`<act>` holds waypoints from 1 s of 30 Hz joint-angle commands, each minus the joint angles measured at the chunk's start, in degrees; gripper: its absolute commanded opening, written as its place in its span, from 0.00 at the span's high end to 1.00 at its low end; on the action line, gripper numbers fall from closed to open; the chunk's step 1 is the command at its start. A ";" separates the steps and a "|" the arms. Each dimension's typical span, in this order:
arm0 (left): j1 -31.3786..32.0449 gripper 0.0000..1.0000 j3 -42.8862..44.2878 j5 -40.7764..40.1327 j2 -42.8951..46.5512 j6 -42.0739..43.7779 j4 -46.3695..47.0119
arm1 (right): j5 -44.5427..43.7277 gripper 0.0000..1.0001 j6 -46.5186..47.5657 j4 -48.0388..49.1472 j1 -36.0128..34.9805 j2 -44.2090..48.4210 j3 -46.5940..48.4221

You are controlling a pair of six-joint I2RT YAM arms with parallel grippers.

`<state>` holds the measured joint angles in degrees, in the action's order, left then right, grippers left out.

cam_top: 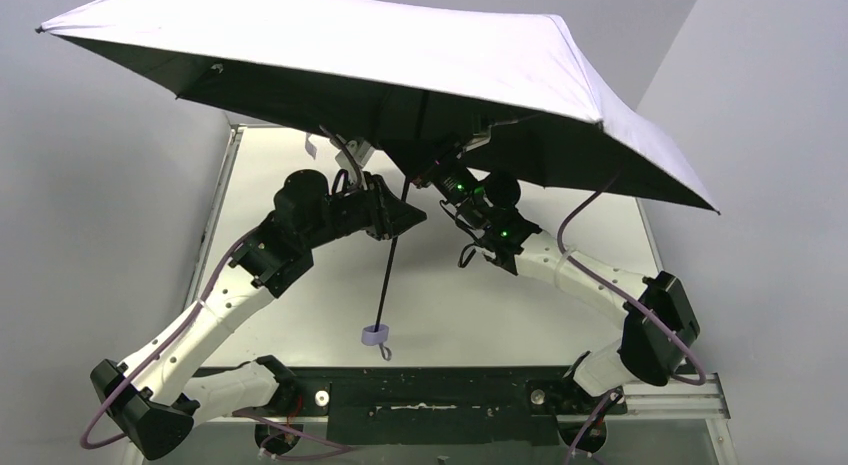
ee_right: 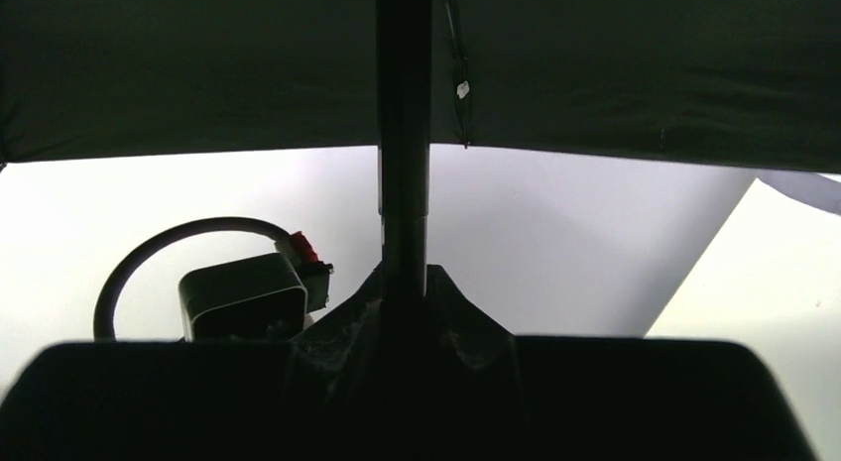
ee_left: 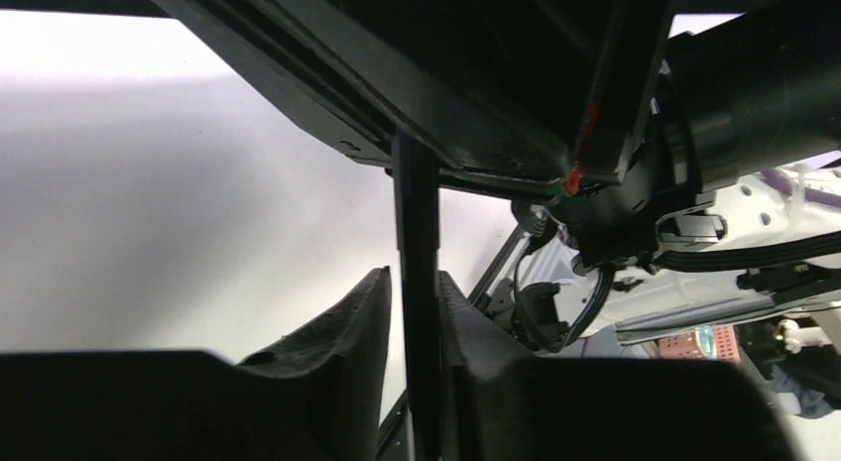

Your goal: Put away the umbrella

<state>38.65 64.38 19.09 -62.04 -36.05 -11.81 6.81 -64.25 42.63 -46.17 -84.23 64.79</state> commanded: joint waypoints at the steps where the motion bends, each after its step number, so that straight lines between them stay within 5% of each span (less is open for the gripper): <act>1: -0.07 0.91 0.74 0.81 1.34 -0.01 4.69 | 1.99 1.00 0.69 9.78 -0.72 1.78 1.08; 2: -0.07 1.00 0.88 0.49 1.51 0.04 4.14 | 1.98 1.00 1.21 8.97 -0.70 1.95 1.04; 6: -0.07 1.00 1.19 -0.60 2.33 1.45 1.62 | 1.96 0.89 4.47 4.75 -0.69 2.95 0.78; 11: -0.01 1.00 0.94 -6.53 4.06 3.30 -3.72 | -0.17 0.49 10.11 -2.78 -0.67 5.41 -1.35; 16: 0.54 1.00 0.43 -12.20 4.65 5.43 -7.88 | -2.81 0.28 16.28 -6.65 -0.43 9.90 -8.49; 30: 8.19 1.00 7.47 -27.80 -1.02 13.20 -18.84 | -10.84 0.18 22.71 -16.87 -0.12 22.38 -21.13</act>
<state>44.62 66.39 -0.60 -61.23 -27.18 -28.05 -0.19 -45.50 26.37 -46.54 -66.04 44.58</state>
